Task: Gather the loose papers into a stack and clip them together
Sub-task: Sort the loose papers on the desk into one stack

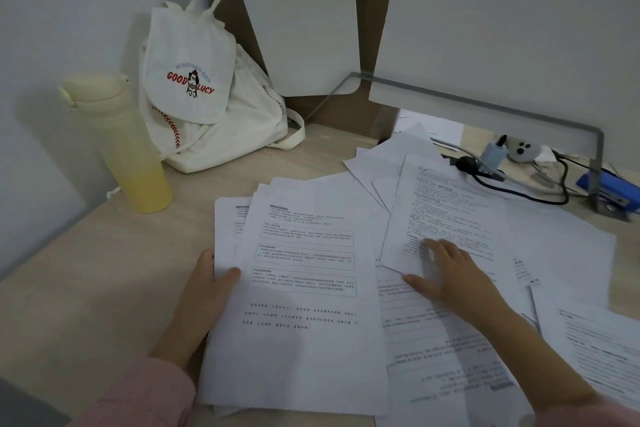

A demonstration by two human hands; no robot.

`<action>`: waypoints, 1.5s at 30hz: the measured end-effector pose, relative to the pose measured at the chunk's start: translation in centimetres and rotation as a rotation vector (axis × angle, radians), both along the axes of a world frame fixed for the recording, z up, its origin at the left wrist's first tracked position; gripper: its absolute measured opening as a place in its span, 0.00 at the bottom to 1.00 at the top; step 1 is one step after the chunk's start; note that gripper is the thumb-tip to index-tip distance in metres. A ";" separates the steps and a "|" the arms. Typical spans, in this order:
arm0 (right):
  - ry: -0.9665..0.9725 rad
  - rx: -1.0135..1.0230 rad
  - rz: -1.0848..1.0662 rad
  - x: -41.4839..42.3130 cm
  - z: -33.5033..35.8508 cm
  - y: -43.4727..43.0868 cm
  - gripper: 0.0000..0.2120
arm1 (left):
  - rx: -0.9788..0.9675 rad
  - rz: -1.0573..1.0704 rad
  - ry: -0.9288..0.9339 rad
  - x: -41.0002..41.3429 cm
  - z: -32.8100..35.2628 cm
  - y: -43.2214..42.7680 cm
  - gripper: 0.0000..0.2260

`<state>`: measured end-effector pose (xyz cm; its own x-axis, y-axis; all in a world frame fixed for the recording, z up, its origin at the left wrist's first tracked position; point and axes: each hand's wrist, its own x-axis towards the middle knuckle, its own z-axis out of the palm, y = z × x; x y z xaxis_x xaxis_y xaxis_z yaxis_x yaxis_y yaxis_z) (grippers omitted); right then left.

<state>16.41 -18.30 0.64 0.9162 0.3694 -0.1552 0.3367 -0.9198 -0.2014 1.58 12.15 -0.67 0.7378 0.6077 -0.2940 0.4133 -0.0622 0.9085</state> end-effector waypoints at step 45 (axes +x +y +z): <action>0.022 0.491 -0.019 -5.8 0.8 5.2 0.19 | -0.006 -0.032 -0.102 -1.5 -0.5 -0.3 0.29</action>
